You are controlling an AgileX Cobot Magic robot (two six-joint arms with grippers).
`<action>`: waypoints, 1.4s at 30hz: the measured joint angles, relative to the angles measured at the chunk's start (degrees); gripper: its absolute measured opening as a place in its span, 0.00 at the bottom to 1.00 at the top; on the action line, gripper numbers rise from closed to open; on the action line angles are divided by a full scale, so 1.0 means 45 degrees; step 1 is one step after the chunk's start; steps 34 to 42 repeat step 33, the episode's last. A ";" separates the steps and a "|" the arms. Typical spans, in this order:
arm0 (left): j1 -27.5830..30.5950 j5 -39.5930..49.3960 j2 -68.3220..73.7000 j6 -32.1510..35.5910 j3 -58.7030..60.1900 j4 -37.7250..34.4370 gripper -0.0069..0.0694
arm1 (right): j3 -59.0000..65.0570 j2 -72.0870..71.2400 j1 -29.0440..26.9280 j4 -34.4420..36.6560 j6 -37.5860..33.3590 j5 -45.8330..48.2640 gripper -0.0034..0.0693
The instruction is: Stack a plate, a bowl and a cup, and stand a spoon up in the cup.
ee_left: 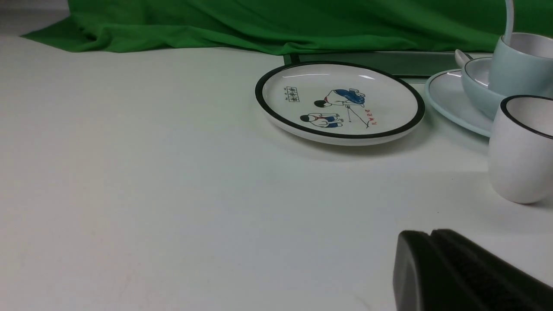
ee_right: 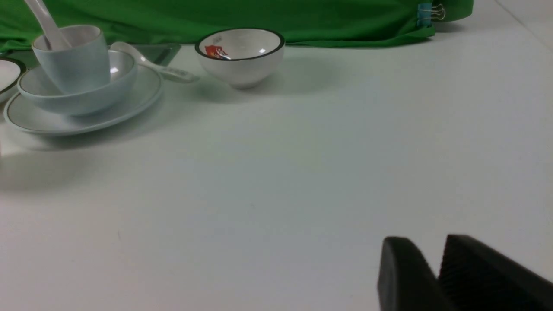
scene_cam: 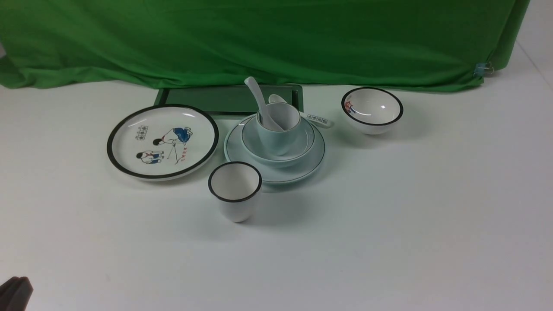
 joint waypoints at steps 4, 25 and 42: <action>0.0000 0.0000 0.0000 0.0000 0.0000 0.0000 0.05 | 0.0000 0.0000 0.0000 0.0000 0.0000 0.0000 0.30; 0.0000 0.0000 0.0000 0.0064 0.0000 0.0000 0.05 | 0.0000 0.0000 0.0000 0.0000 0.0000 0.0000 0.37; 0.0000 0.0000 0.0000 0.0064 0.0000 0.0132 0.05 | 0.0000 0.0000 0.0000 0.0000 0.0000 0.0000 0.37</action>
